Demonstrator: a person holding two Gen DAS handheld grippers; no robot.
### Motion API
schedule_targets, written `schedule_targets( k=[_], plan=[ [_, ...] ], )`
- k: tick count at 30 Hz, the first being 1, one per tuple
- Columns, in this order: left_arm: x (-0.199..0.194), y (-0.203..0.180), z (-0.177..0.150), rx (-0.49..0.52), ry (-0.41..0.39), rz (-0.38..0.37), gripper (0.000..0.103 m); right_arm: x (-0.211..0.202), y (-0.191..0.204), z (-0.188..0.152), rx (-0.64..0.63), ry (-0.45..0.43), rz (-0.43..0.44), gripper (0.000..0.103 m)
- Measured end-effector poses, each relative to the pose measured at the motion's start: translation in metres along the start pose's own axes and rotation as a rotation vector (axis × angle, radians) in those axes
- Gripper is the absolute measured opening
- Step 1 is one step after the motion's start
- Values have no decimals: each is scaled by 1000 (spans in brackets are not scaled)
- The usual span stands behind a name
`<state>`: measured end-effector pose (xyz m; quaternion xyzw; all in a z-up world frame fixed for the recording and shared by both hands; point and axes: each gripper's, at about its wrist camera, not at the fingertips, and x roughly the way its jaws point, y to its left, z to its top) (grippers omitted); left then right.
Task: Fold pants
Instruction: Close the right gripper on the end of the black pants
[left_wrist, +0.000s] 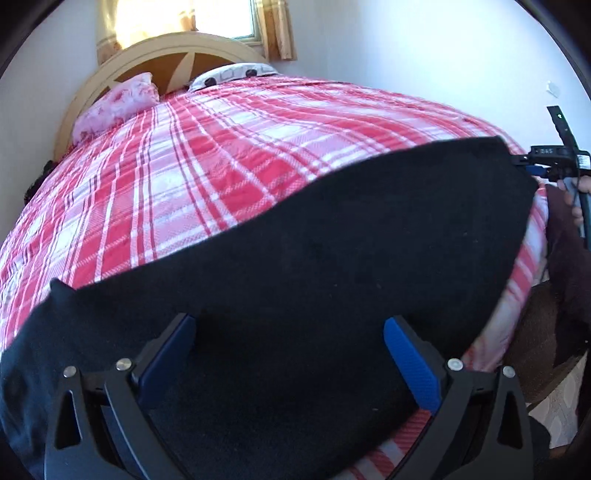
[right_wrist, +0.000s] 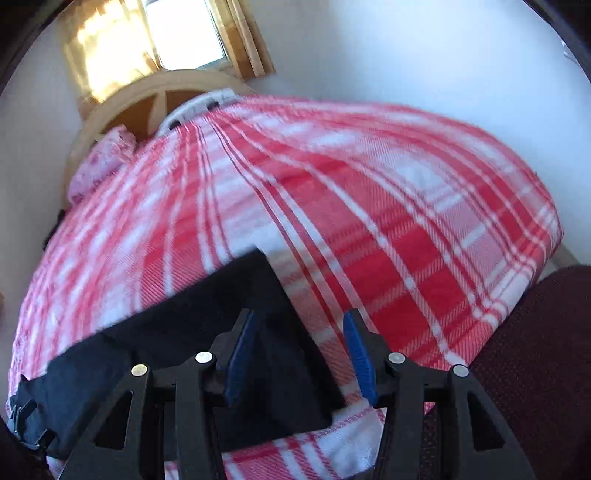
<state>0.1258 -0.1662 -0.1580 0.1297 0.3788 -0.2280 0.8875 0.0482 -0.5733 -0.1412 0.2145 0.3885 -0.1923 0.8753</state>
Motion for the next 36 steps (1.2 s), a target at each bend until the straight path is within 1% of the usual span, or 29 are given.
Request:
schedule_targets(
  k=[1,3,5,7,9,11,13,16,17,18,19,21,22,23,24,25,26,27,28,29,30,31,32,34,36],
  plan=[
    [-1,-1,0,6,-7,5,103,8,-4,-3,13,28,20,51],
    [-2,-2,-1,8,-3,4,103,9,-9,-5,23,12,45,52],
    [-7,3,-1,-17,-2,0,103,9,-12,-3,33,12,62,52],
    [-12,7,-1,-45,-13,25,103,9,-17,-4,55,12,87,52],
    [-23,21,-3,-83,-31,45,103,7,-22,-6,60,3,90,52],
    [-37,45,-10,-136,-62,85,103,7,-21,-6,65,4,101,52],
    [-46,72,-20,-187,-70,137,103,5,-19,-6,66,11,138,52],
    [-67,128,-45,-273,-66,267,103,4,-20,-6,86,-6,144,52],
    [-77,155,-57,-313,-59,332,103,4,-21,-6,97,-9,147,52],
    [-84,174,-66,-343,-52,376,103,6,-23,-7,105,-7,150,52],
    [-89,191,-74,-376,-43,413,103,6,-23,-7,104,-8,150,52],
    [-100,231,-96,-472,-13,488,103,6,-21,-8,88,-10,138,55],
    [-101,244,-106,-515,9,491,103,7,-19,-8,73,-11,129,55],
    [-101,253,-118,-558,21,476,103,7,-17,-9,63,-12,121,56],
    [-101,255,-126,-572,17,464,103,8,-15,-9,57,-14,111,56],
    [-99,253,-132,-563,10,464,103,9,-15,-9,54,-14,103,56],
    [-98,244,-135,-514,-9,490,103,8,-14,-9,52,-14,98,56],
    [-97,238,-138,-488,-32,508,103,8,-13,-9,49,-11,94,56],
    [-96,235,-141,-484,-57,518,103,8,-13,-9,46,-5,91,56],
    [-96,239,-143,-501,-70,514,103,7,-13,-9,42,1,92,56],
    [-97,241,-142,-516,-71,516,103,8,-12,-9,36,8,92,56],
    [-97,243,-138,-525,-63,524,103,7,-12,-9,32,13,93,56],
    [-102,241,-131,-529,-66,550,103,6,-12,-9,32,15,97,56],
    [-116,237,-120,-518,-113,574,103,6,-17,-8,60,12,120,56],
    [-127,226,-101,-482,-163,545,103,5,-21,-8,89,7,135,56]
  ],
)
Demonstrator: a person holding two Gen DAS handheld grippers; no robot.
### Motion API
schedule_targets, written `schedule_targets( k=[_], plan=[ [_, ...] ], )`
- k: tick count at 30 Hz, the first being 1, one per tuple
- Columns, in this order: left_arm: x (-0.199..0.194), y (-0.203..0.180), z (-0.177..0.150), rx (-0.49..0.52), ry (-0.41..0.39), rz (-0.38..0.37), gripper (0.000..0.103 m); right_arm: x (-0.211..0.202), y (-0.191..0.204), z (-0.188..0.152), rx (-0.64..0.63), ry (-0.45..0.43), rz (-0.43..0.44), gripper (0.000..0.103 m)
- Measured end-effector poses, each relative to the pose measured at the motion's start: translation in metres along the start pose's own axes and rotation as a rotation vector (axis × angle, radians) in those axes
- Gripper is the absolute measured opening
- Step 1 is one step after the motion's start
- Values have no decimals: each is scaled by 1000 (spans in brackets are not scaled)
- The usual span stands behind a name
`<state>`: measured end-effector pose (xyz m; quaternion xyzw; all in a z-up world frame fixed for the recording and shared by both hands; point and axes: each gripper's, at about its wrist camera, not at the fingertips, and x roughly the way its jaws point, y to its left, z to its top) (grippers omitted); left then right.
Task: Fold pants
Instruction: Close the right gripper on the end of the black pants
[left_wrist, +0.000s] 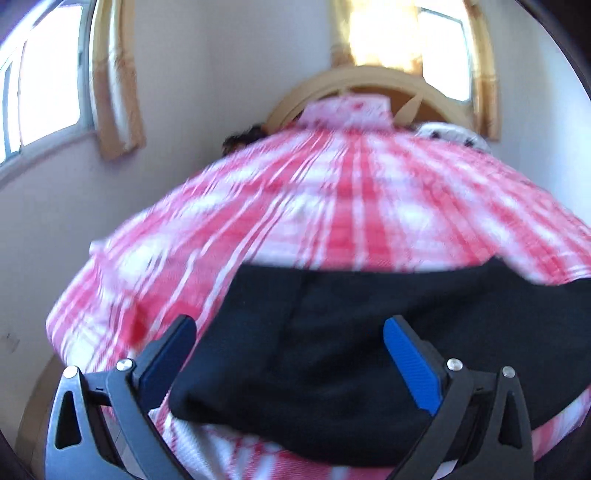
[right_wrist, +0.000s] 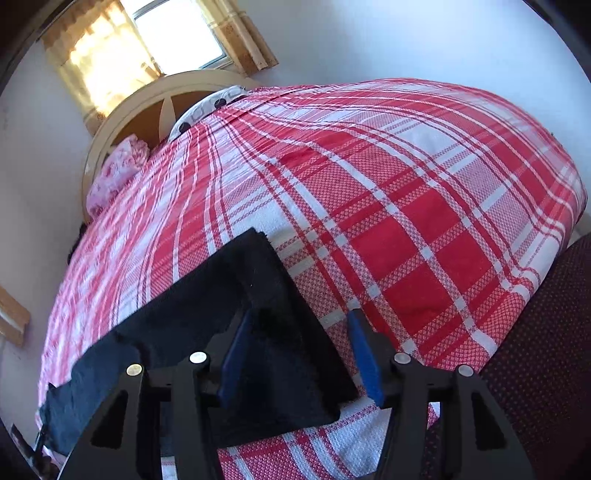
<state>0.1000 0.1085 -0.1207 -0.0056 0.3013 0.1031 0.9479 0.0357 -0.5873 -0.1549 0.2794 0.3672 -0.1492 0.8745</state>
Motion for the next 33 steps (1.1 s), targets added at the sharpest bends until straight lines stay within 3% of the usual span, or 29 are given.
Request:
schedule_targets(
  k=[2,5,8,10,12,15,21,33],
  plan=[
    [-6,-18,10,9,-10,-60,103,1,1,0,-17,3,-3,56],
    [1,-61,14,27,56,-202,103,3,11,-3,-86,8,-38,56],
    [16,-115,7,77,144,-338,103,4,10,-4,-84,2,-16,55],
    [21,-138,-1,109,177,-372,103,3,11,-5,-92,3,24,46],
    [26,-155,-10,151,202,-374,103,2,12,-6,-99,7,54,28],
    [25,-165,-16,199,176,-334,103,4,11,-6,-93,1,67,15],
    [25,-159,-15,186,179,-360,103,-2,18,-7,-84,-13,109,12],
    [15,-148,-16,107,185,-404,103,-51,93,-27,-256,-143,86,11]
  ],
)
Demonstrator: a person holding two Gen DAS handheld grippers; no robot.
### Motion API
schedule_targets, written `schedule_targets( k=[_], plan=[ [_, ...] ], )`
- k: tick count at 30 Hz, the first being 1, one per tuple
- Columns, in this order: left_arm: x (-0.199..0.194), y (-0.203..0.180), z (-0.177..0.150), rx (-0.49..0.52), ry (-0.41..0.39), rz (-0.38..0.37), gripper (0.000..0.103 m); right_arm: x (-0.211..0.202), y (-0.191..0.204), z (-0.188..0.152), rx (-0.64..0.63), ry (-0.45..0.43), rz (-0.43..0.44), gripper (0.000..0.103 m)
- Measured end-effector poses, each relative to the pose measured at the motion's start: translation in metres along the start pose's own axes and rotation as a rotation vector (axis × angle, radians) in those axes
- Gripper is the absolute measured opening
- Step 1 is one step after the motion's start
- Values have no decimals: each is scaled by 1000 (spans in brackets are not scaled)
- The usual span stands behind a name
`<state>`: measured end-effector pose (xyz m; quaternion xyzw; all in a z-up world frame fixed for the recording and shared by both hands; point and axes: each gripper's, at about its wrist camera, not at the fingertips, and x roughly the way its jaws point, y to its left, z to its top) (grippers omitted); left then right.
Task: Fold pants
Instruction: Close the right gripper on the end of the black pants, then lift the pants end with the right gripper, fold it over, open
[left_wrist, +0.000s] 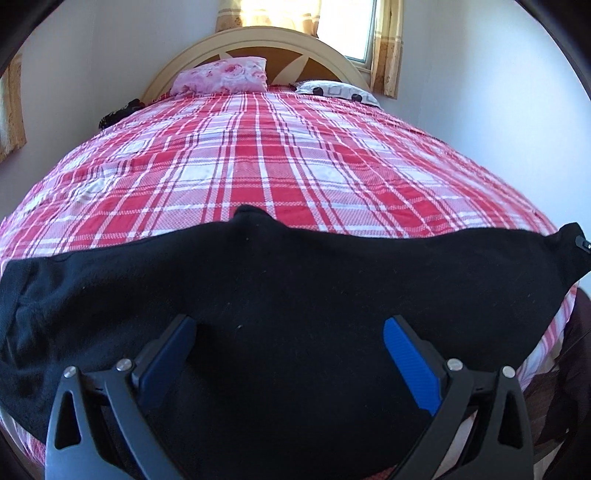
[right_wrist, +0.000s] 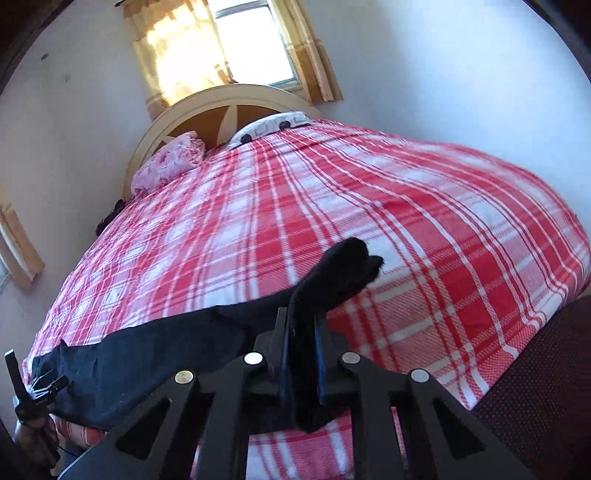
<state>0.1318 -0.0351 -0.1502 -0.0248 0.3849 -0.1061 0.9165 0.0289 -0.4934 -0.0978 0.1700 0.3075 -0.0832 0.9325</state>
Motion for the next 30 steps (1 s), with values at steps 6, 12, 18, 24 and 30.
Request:
schedule_targets(
  k=[6,12,18,24,30],
  plan=[
    [-6,5,-4,-31,-7,-19,103,-14,58,2,-105,-30,50,11],
    [-8,8,-5,-43,-17,-30,103,-31,87,4,-126,-55,97,11],
    [-10,10,-7,-57,-24,-44,103,-42,42,25,66,-80,33,11],
    [-10,11,-7,-58,-24,-44,103,-21,-32,14,352,1,-5,11],
    [-11,13,-7,-67,-24,-41,103,-37,-11,13,353,-26,107,11]
  ],
)
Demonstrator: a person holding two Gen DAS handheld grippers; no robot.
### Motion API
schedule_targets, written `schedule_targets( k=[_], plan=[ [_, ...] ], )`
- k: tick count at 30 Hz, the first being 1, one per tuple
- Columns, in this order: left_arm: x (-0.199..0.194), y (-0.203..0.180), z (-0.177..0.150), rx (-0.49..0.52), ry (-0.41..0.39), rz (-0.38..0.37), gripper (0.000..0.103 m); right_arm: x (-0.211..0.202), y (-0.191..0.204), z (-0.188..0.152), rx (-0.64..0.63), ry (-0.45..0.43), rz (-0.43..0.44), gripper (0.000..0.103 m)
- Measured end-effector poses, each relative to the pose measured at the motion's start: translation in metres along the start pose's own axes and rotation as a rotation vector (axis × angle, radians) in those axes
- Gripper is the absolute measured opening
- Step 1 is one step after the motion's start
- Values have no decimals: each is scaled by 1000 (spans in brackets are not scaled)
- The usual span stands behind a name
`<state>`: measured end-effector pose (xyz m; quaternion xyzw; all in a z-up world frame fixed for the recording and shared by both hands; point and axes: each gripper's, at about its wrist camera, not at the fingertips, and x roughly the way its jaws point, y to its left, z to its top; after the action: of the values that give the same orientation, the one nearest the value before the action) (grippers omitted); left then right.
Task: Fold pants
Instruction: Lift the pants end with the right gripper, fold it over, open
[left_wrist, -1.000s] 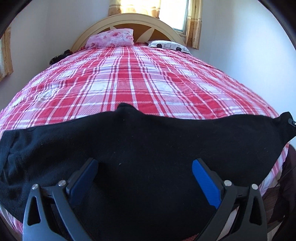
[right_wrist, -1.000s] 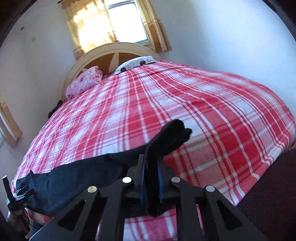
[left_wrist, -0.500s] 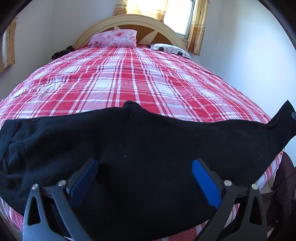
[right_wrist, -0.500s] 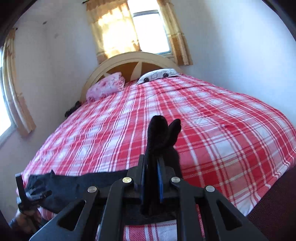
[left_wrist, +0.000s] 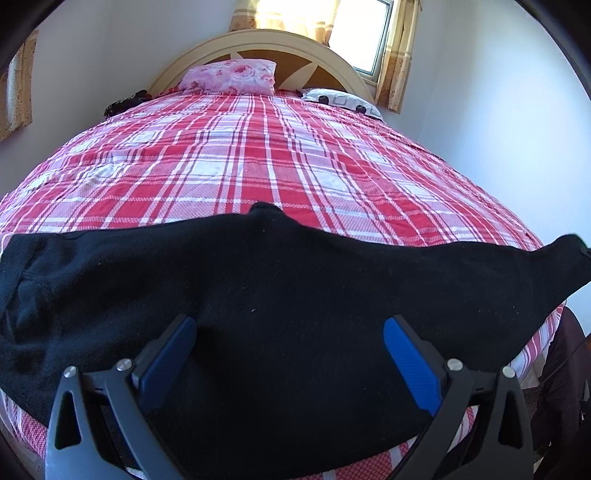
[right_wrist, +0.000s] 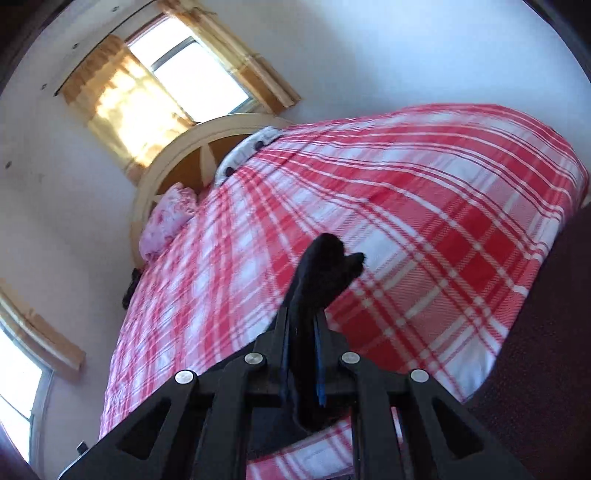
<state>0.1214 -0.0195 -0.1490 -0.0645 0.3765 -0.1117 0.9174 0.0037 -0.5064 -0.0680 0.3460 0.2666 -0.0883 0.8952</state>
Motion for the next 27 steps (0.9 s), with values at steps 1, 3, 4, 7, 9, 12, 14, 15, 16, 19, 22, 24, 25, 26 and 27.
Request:
schedule_targets(
  k=[1,3,4,7,9,12,14,15,16,19,22,24,25,26,27],
  plan=[
    [0,0,0,-3,-1,0,103,-3,9,-1,-10,2,22,11],
    [-1,-1,1,-5,-4,2,103,-12,34,-4,-52,1,73,11],
    [-4,-4,1,1,-16,12,103,-16,50,-7,-85,3,96,11],
    [-16,-25,7,88,-70,8,103,-19,90,-20,-176,23,150,11],
    [-22,-38,10,132,-90,0,103,-16,112,-31,-212,52,195,11],
    [-24,-42,13,132,-86,-33,103,-3,139,-48,-257,96,240,11],
    [-22,-39,12,122,-76,-37,103,10,160,-64,-292,136,271,11],
    [-21,-35,10,111,-67,-31,103,16,168,-71,-309,153,282,11],
    [-20,-34,10,104,-62,-28,103,24,177,-80,-325,172,296,11],
    [-17,-22,7,57,-47,-20,103,50,199,-107,-363,225,313,11],
    [-18,-10,6,24,-51,-8,103,80,216,-136,-395,281,304,11],
    [-19,-5,4,10,-54,-2,103,96,221,-149,-419,307,291,11],
    [-19,-3,3,4,-53,-1,103,105,224,-158,-425,328,287,11],
    [-19,-1,2,-2,-51,-1,103,111,226,-165,-430,344,283,11],
    [-18,1,0,-9,-47,0,103,116,228,-171,-440,351,275,11]
  ],
)
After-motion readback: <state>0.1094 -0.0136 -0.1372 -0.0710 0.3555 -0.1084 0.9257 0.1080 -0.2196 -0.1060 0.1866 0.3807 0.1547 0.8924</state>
